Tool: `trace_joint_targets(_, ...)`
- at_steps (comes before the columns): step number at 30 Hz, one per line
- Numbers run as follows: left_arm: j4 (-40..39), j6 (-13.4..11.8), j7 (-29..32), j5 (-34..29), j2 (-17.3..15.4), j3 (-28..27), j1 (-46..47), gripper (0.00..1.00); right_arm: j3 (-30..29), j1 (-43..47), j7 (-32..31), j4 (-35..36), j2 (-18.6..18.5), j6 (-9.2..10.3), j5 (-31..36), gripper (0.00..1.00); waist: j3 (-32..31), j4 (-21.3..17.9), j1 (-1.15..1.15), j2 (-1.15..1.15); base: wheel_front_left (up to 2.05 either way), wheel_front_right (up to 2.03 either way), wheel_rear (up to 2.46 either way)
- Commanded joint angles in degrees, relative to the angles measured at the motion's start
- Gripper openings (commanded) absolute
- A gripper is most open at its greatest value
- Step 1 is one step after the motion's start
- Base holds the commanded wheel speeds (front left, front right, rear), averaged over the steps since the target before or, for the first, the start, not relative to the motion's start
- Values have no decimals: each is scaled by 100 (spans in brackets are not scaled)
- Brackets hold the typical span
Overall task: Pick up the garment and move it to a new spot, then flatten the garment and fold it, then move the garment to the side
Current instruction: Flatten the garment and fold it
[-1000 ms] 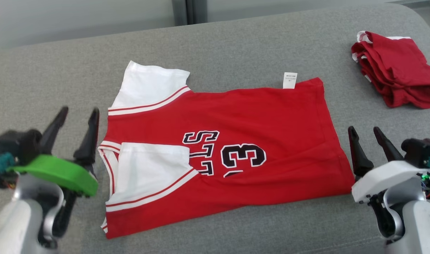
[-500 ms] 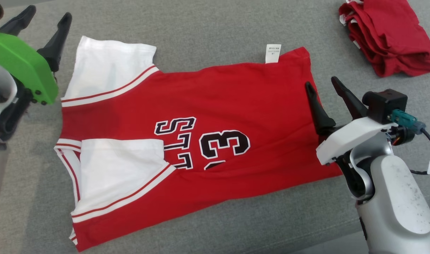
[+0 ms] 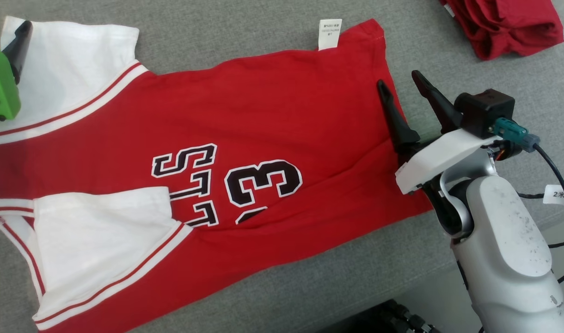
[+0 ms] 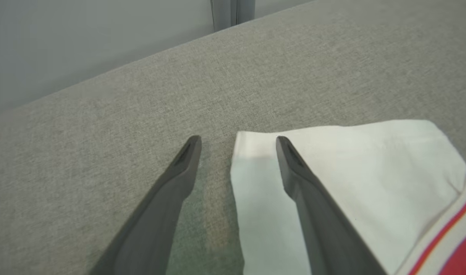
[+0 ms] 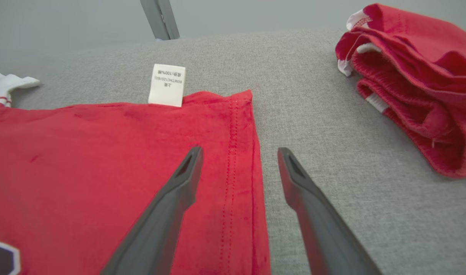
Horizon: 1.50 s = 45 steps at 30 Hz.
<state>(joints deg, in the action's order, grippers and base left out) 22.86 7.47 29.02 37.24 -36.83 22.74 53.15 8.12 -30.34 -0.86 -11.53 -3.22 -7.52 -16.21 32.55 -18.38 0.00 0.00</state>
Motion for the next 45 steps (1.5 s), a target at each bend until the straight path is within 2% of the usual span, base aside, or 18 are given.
trace_joint_targets(1,67,1,93,86,-89,7,85,100,40,-102,63,-47,-2,7,-68,100,200,-195,0,0,0,0,0)
trace_joint_targets(8,117,0,358,211,-176,65,40,100,149,-258,187,-152,4,7,-170,100,221,-221,0,0,0,0,0)
trace_joint_targets(9,113,-18,386,229,-176,67,31,58,146,-294,192,-147,-18,7,-174,100,212,-212,0,0,0,0,0)
trace_joint_targets(11,89,-40,466,273,-151,81,24,15,122,-389,189,-130,-74,7,-157,100,191,-179,0,0,0,0,0)
trace_joint_targets(12,50,-49,473,274,-133,88,43,0,117,-451,173,-119,-106,7,-118,100,183,-153,0,0,0,0,0)
trace_joint_targets(19,-224,-81,200,207,-2,85,201,0,273,-1079,-85,-395,-348,7,59,100,144,59,0,0,0,0,0)
trace_joint_targets(25,-456,-53,-242,181,282,181,311,0,459,-1722,-449,-1211,-651,7,0,100,87,413,0,0,0,0,0)
trace_joint_targets(32,-759,-25,-537,240,386,278,284,0,676,-2066,-811,-1976,-896,7,-216,100,77,689,0,0,0,0,0)
trace_joint_targets(33,-797,-21,-562,250,392,295,258,0,721,-2105,-835,-2046,-932,7,-255,95,73,714,0,0,0,0,0)
trace_joint_targets(34,-819,-19,-590,256,393,308,233,0,777,-2116,-868,-2103,-949,7,-295,61,69,729,0,0,0,0,0)
trace_joint_targets(35,-850,-17,-610,263,399,325,202,0,831,-2124,-873,-2159,-954,7,-345,40,61,748,0,0,0,0,0)
trace_joint_targets(36,-871,-16,-634,274,405,339,179,0,864,-2135,-868,-2195,-964,7,-381,24,53,759,0,0,0,0,0)
trace_joint_targets(38,-889,-13,-683,279,410,357,146,0,925,-2165,-849,-2263,-991,7,-448,0,31,781,0,0,0,0,0)
trace_joint_targets(45,-803,-15,-904,284,427,322,177,0,1046,-2423,-580,-2558,-989,7,-470,0,-65,807,0,0,0,0,0)
